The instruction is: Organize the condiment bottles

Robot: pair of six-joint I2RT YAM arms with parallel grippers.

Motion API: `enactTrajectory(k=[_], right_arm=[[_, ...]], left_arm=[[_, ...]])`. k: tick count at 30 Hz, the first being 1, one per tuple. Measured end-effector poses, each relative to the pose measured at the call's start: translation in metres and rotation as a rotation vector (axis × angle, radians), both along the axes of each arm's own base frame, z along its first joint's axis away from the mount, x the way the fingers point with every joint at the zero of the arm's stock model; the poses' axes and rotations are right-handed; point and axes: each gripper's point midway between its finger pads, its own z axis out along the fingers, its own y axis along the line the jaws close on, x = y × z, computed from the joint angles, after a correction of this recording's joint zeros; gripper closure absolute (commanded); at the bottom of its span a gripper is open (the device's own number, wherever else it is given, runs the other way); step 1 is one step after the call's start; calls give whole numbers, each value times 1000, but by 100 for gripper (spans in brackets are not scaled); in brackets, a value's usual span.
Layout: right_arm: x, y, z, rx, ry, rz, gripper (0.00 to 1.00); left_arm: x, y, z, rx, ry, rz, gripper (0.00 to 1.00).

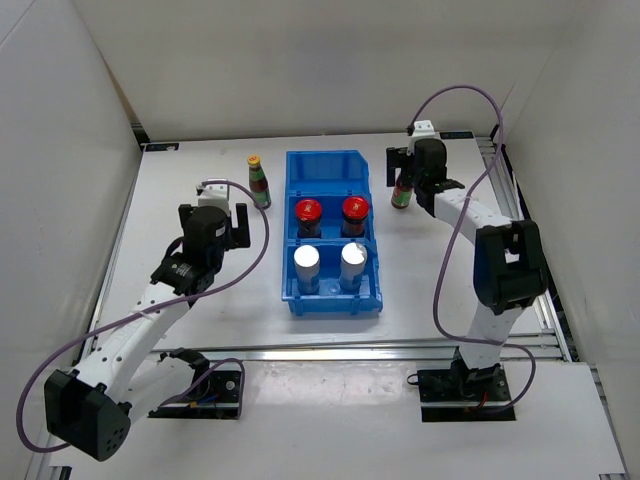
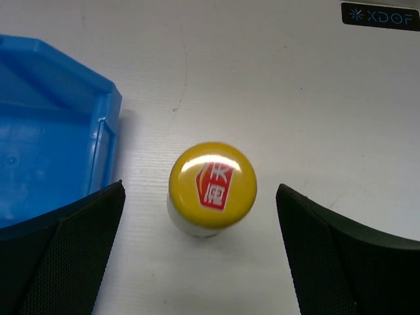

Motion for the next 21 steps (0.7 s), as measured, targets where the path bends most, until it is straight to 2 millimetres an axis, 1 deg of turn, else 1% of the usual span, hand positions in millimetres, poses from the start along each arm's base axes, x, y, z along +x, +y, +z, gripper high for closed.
enactTrajectory(k=[2,5,6,7,8,9,12,15,16,17,21], right_arm=[[7,1,-4,1,5,-3,7],[10,2,-14,-3,33,-2,28],[11,3,-16,-3,44,-1,37],[12,3,-19,-3,55,-1,51],[14,2,-21,-7,59,-12,56],[15,4,-20,10,61,-14,65],[14,3,-21,10,68,-22,77],[13,1,-20,8,72,-33,98],[12,1,-20,8,78,-35,100],[10,0,-19,6,85,-38,100],[-9,-3,-15,-20,137,-45,100]], left_arm=[[1,-1,2,-2,-10,-1,0],[2,-1,3,-2,-15,-2,0],[3,-1,3,0,-15,-3,0],[3,-1,3,2,-14,-4,0],[3,-1,3,3,-13,-4,0],[3,-1,3,4,-13,-4,0],[3,-1,3,7,-13,-5,0],[3,-1,3,8,-13,-6,0],[3,-1,3,8,-13,-6,0],[3,0,3,9,-13,-6,0],[3,0,3,10,-13,-7,0]])
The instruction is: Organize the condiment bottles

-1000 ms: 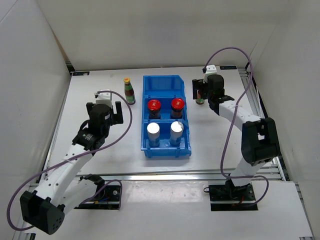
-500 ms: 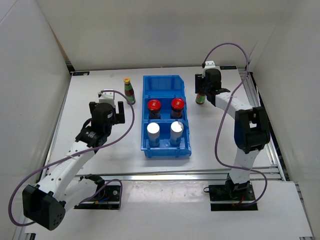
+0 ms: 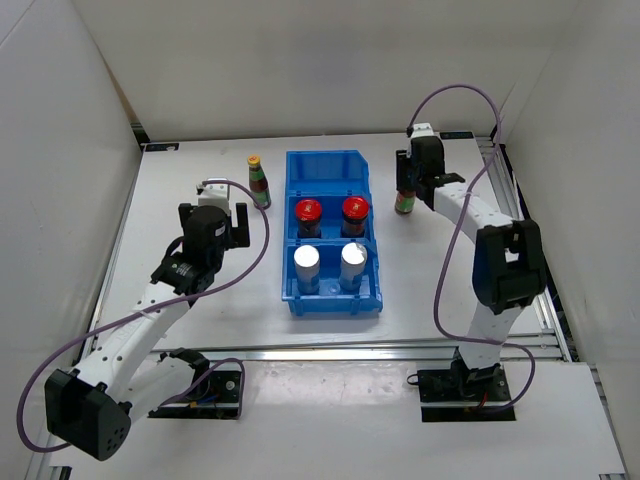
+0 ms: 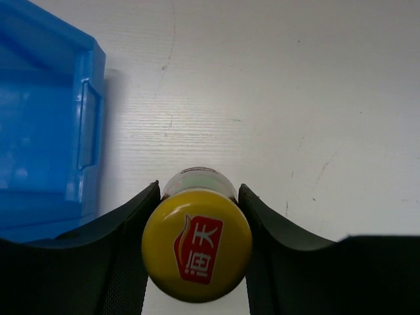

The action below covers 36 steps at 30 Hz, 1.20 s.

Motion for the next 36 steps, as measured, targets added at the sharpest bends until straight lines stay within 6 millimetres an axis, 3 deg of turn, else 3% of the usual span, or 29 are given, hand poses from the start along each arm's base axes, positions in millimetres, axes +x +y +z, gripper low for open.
enactTrajectory(k=[4,9,15,19,21,23,30,36], right_arm=[[-14,7,25,-23,-18,22,100],[-25,41,69,-16,-102,100,100],[-20,91,125,37,-214,199,100],[2,118,147,60,-268,237,100],[12,126,143,65,-268,245,100],[19,131,126,63,-240,251,100],[30,144,45,46,-89,268,100],[25,146,23,64,-44,266,100]], left_arm=[[0,0,0,0,0,0,0],[0,0,0,-1,0,0,0],[0,0,1,-2,-4,0,0],[-1,1,4,-6,-13,0,0],[-2,1,6,-8,-18,0,0],[-2,1,7,-9,-22,2,0],[-2,1,8,-10,-25,3,0],[-2,1,11,-16,-37,3,0]])
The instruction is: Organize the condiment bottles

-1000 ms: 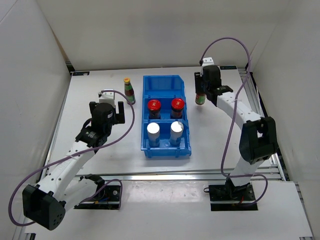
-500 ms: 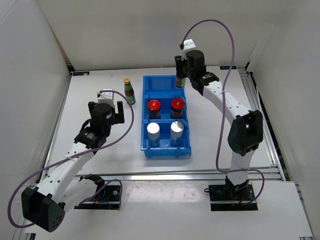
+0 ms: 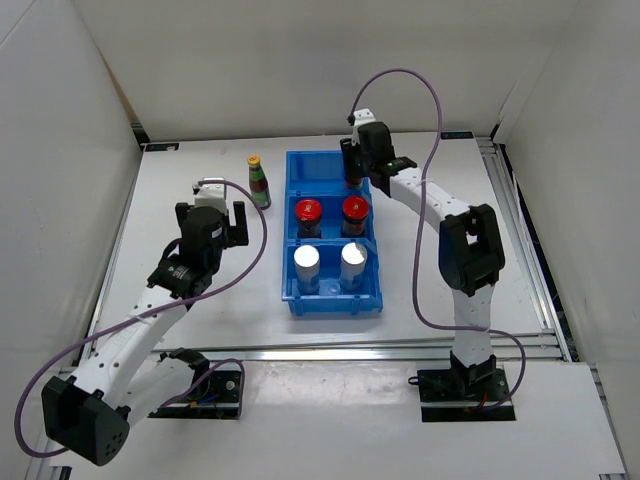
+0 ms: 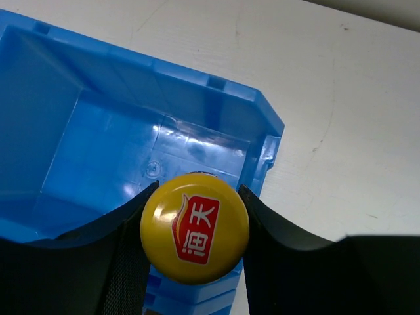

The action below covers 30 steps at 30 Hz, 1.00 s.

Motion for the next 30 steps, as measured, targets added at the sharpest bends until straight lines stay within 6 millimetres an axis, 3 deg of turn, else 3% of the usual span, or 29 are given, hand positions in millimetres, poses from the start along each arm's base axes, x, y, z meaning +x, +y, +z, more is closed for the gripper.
enactTrajectory(k=[3,4,5,6,13,17,19,23,30], right_arm=[[-4,2,-10,8,18,2,80],[-6,2,-15,8,29,6,46],[-8,2,-19,9,38,8,26],[-7,4,-20,24,35,4,21],[-2,10,-12,63,3,14,16],[-4,9,-8,73,0,5,1],[-6,5,2,75,-14,-11,1],[-13,-2,51,103,-101,-20,1],[-48,-23,194,218,-360,-13,1]], left_arm=[[1,0,1,-2,-5,0,0],[1,0,1,-2,-5,0,0],[1,0,1,-2,-5,0,0],[1,0,1,-2,-5,0,0],[2,-1,-3,-2,5,0,0],[3,-2,-5,1,15,2,0],[3,-2,-5,0,15,2,0],[2,-5,-6,1,16,-8,0],[4,-14,-20,26,57,-26,0]])
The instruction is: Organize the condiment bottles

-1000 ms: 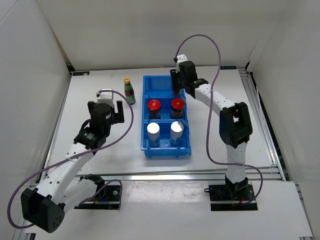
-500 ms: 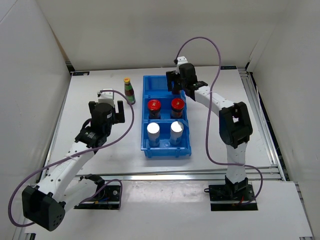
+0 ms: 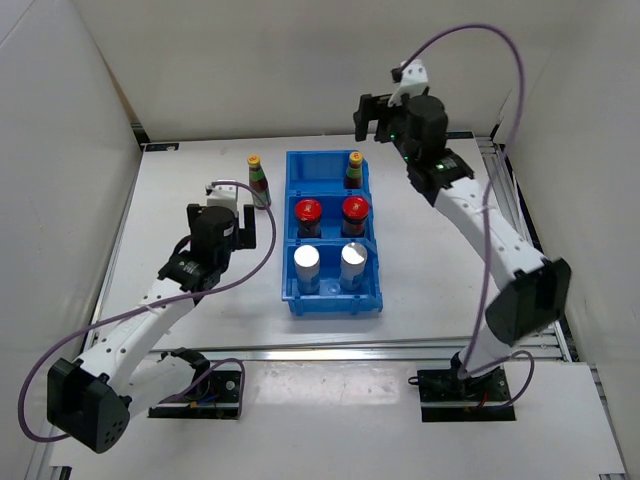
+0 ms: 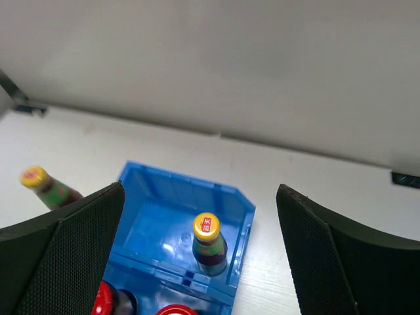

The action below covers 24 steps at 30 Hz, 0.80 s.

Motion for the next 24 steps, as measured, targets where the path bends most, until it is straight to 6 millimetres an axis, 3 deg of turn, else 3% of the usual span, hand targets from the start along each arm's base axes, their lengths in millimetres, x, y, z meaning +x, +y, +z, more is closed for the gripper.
enactTrajectory(k=[3,6,9,13,16,19,24], right_arm=[[-28,-21,47,36,-82,-33,1],[-69,-50,58,41,-100,-76,1],[-112,-77,21,32,-48,-104,1],[-169,-102,-80,6,148,-112,1],[-201,-111,-134,-12,285,-103,1],[-219,-115,-145,-2,329,-91,1],[-236,-117,-128,51,293,-65,1]], left_arm=[[0,1,0,-5,1,11,0],[-1,1,-4,-18,18,11,0],[4,3,-11,-46,55,15,0],[39,19,-9,-84,61,94,0],[67,14,-6,-118,0,78,0],[90,-1,-5,-149,-56,32,0],[130,-34,-17,-136,-77,-56,0]])
